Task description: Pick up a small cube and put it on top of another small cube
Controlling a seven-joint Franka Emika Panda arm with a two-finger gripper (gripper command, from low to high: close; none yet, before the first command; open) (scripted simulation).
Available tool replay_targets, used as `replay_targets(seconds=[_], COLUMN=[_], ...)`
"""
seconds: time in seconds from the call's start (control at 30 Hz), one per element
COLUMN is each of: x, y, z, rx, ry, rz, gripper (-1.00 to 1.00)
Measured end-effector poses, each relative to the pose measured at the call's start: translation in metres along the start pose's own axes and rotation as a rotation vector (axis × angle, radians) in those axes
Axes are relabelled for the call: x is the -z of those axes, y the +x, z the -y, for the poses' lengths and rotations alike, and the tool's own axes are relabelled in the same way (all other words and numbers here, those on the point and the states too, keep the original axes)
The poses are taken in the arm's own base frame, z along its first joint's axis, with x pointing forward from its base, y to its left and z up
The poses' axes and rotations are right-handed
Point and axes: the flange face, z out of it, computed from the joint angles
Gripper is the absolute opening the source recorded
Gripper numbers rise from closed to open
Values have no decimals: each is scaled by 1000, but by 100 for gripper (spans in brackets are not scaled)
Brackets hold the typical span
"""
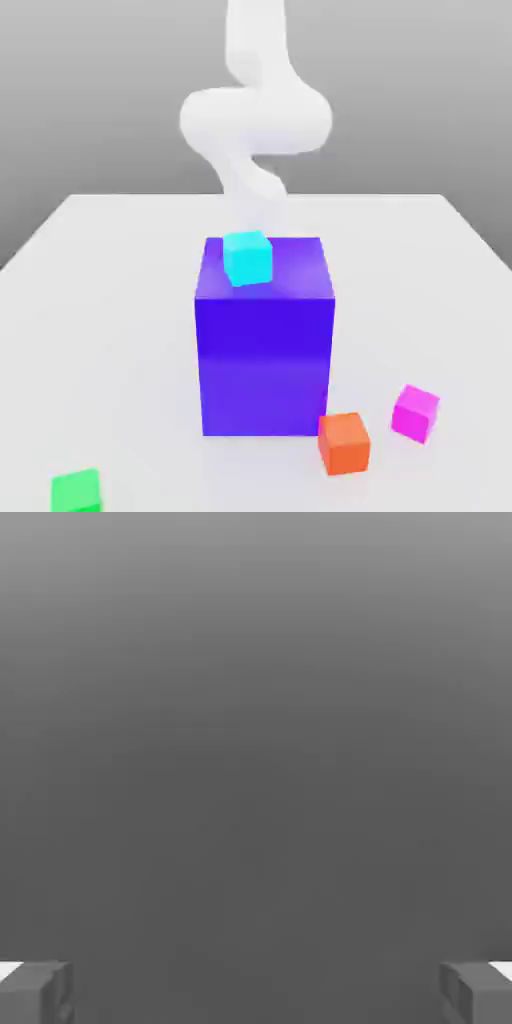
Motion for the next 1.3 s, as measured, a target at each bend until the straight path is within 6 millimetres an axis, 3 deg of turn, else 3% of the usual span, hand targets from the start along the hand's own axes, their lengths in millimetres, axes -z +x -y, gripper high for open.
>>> replay_targets(seconds=[0.13, 0.3, 0.43, 0.57, 0.7, 0.83, 0.97, 1.0, 1.2, 1.3], x=[-90, -187, -250, -300, -334, -363, -395, -402, -405, -391], y=[-37, -106, -172, -240, -307, -346, -365, -369, -370, -362], z=[5, -2, -21, -53, -95, -139, -164, -170, -173, -161], rx=[-122, -255, -347, -423, -474, -522, -526, -528, -528, -526], ry=[-57, -181, -311, -453, -589, -679, -687, -689, -688, -685], rz=[154, 291, 350, 359, 321, 251, 244, 244, 245, 242], gripper=[0, 0, 0, 0, 0, 0, 0, -100, -100, -100])
